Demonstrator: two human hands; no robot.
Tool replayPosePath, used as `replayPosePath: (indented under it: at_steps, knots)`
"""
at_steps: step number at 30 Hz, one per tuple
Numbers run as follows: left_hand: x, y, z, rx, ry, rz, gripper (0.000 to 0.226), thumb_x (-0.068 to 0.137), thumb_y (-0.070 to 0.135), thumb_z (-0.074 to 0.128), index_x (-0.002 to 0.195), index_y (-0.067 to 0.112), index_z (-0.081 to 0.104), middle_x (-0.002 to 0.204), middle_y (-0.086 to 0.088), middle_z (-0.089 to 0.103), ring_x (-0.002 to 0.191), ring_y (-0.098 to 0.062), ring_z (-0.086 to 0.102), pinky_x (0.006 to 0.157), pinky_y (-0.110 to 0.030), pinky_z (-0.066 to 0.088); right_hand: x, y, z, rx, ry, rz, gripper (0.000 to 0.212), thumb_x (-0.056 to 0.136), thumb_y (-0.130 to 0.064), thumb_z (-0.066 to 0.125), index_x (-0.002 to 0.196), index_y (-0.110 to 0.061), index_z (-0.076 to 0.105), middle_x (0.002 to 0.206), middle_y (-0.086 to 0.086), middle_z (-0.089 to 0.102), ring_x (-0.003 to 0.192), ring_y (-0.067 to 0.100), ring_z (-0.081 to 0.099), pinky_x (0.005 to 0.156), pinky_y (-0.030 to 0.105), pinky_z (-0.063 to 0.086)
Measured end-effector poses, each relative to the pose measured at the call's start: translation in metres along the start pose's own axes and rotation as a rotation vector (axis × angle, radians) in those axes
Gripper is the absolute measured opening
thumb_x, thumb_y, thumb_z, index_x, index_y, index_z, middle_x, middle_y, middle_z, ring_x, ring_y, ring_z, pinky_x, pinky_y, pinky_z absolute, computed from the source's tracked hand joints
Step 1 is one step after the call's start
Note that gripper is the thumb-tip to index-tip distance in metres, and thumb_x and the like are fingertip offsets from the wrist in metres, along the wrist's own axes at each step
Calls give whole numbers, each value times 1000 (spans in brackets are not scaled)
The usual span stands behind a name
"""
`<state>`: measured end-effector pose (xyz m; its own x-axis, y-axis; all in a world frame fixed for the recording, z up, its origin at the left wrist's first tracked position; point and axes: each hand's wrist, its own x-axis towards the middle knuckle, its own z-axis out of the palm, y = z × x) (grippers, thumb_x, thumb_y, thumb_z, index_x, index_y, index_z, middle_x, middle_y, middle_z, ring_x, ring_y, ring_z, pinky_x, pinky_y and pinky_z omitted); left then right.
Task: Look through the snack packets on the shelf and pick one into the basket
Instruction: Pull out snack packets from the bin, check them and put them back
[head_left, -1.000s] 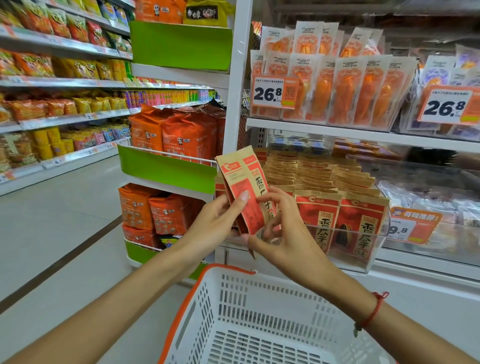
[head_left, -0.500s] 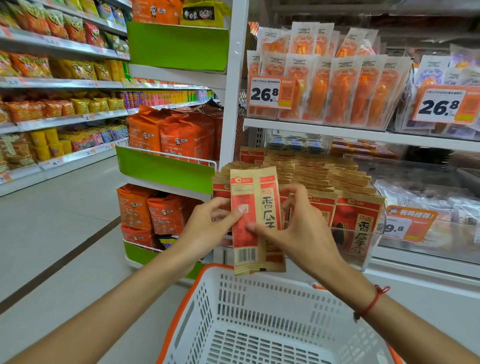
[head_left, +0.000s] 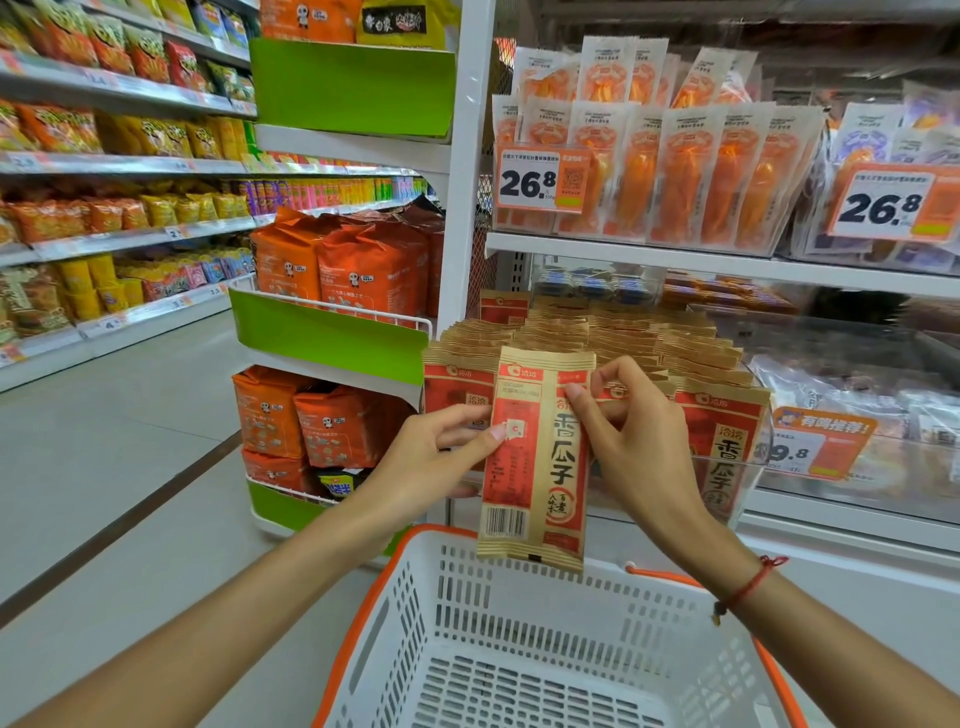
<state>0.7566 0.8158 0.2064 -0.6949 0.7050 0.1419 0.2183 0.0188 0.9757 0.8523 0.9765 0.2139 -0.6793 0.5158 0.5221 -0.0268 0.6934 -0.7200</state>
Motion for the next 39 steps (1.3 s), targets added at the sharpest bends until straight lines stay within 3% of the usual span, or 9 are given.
replayPosePath:
  at_steps: [7, 11, 15, 18, 22, 29, 32, 35, 39]
  knots:
    - [0, 1, 0, -67, -14, -25, 15, 93, 26, 62, 103, 36, 63, 94, 10, 76, 88, 1, 70, 65, -16, 56, -2, -2, -1, 27, 11, -20, 17, 94, -31, 57, 88, -18, 48, 68, -2, 72, 62, 8, 71, 48, 45, 57]
    - [0, 1, -2, -54, 36, -3, 26, 92, 27, 62, 118, 30, 62, 99, 7, 76, 97, -5, 69, 82, -28, 57, -2, -5, -1, 58, 58, 1, 19, 90, -40, 60, 85, -25, 50, 64, 1, 71, 56, 14, 69, 47, 49, 55]
    - [1, 2, -4, -107, 106, 30, 28, 91, 26, 63, 120, 28, 61, 100, 5, 75, 97, -6, 69, 80, -26, 57, -4, -8, 2, 71, 51, -21, 20, 88, -38, 64, 94, -25, 51, 69, -1, 68, 62, 9, 66, 58, 44, 57]
    - [2, 4, -7, -199, 190, 40, 21, 91, 25, 63, 111, 31, 61, 98, 5, 76, 93, -4, 70, 72, -22, 58, -6, -8, 5, 49, -46, -64, 30, 87, -31, 69, 110, -30, 49, 84, -8, 64, 74, 5, 62, 68, 37, 57]
    - [2, 5, -9, -272, 286, 19, 19, 91, 27, 63, 108, 34, 59, 107, 0, 73, 102, -10, 68, 84, -30, 55, -8, -7, 9, 26, -173, -127, 58, 86, -14, 71, 136, -29, 45, 102, -16, 58, 89, 2, 58, 75, 26, 56]
    - [0, 5, -6, -299, 278, -3, 23, 92, 26, 62, 113, 32, 58, 108, -1, 73, 103, -12, 68, 86, -31, 55, -4, -4, 7, 110, -144, -134, 71, 83, -2, 72, 133, -41, 42, 104, -14, 59, 91, 1, 59, 78, 18, 55]
    - [0, 5, -5, -274, 280, 8, 17, 92, 26, 61, 107, 34, 58, 103, 0, 74, 96, -9, 70, 77, -24, 57, -7, -4, 9, 49, -142, -140, 72, 83, -12, 74, 139, -39, 38, 106, -18, 55, 93, 1, 57, 83, 24, 56]
    - [-1, 8, -1, -176, 250, 19, 18, 89, 27, 66, 104, 31, 58, 99, 3, 75, 98, -11, 70, 82, -26, 55, -11, -6, 12, -3, -166, -85, 89, 74, -36, 80, 148, -31, 31, 115, -15, 44, 112, 3, 46, 97, 30, 47]
    - [-5, 16, 7, -29, 223, 76, 21, 85, 23, 72, 102, 25, 59, 100, 6, 70, 81, 8, 66, 64, -3, 46, -12, -5, 13, -52, -167, -83, 101, 68, -44, 83, 149, -32, 24, 124, -10, 38, 122, 8, 38, 105, 32, 39]
